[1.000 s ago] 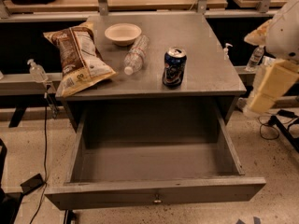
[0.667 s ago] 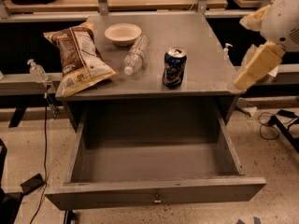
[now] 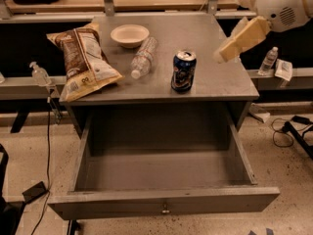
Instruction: Place pepsi can into top drawer
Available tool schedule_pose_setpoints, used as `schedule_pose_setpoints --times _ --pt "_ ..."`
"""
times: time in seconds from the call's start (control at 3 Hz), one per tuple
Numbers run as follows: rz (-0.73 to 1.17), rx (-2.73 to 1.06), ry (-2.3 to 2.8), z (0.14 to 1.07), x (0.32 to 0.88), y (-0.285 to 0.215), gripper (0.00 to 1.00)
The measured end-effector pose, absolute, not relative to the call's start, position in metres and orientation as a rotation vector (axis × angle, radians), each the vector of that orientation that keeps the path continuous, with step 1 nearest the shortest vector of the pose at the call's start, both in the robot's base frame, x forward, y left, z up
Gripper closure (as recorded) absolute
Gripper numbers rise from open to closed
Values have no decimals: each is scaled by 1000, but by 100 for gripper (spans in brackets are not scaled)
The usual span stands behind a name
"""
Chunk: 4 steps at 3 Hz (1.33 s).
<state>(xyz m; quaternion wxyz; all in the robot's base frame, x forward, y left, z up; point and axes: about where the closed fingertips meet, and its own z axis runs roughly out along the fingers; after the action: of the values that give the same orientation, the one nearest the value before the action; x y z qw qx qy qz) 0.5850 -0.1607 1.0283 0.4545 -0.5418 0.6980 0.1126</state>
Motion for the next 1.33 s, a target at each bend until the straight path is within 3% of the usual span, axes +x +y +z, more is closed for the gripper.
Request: schedule_pose_setpoints --times 0.33,1.33 --pt "418 -1392 1638 1010 607 -112 0" --pt "584 -1331 1663 936 642 -63 0"
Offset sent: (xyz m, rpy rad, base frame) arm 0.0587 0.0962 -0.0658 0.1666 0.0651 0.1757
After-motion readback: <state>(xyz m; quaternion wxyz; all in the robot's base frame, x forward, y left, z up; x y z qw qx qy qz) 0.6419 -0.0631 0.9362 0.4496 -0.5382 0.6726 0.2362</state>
